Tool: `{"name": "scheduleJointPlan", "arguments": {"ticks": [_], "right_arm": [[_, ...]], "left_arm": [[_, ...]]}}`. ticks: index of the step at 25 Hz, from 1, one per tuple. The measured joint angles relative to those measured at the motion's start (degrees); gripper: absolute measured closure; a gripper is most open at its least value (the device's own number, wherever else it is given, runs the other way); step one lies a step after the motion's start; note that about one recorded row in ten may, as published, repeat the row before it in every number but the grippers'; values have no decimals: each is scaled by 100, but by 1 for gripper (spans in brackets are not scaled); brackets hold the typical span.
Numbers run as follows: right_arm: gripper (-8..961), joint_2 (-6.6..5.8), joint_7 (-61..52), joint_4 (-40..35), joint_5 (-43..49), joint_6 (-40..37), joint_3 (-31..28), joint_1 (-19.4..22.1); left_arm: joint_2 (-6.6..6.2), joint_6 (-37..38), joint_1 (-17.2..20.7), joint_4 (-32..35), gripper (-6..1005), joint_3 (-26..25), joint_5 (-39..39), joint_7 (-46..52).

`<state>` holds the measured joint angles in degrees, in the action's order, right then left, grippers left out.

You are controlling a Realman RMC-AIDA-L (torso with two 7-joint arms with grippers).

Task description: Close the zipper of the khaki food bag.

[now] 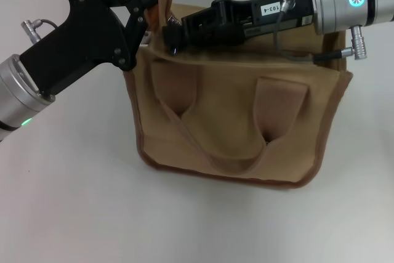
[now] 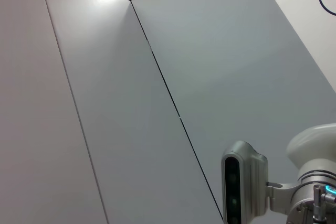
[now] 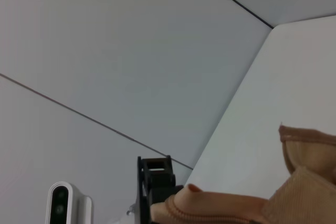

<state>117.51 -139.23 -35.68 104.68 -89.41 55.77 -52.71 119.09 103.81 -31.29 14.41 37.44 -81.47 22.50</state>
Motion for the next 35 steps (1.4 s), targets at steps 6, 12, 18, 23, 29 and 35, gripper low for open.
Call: {"name": "scheduleJointPlan", "arguments": {"ticks": [6, 12, 18, 23, 29, 35], "right_arm": [[834, 0, 71, -2, 65, 80, 8, -1], [906, 5, 119, -63, 104, 60, 82, 8], [950, 34, 90, -591, 93, -72, 80, 352], [941, 51, 80, -912, 74, -194, 49, 589], [931, 52, 103, -995, 66, -305, 30, 718], [920, 18, 113, -1161, 40, -387, -1, 897]], "left_arm": [[0, 28, 12, -1, 950, 52, 0, 0], [-1, 23, 39, 0, 947, 79, 25, 0], [0, -30, 94, -4, 945, 16, 42, 0], [0, -150, 141, -9, 943, -60, 47, 0], [0, -270, 161, -18, 940, -77, 47, 0], [0, -382, 203, -19, 937, -142, 59, 0]]}}
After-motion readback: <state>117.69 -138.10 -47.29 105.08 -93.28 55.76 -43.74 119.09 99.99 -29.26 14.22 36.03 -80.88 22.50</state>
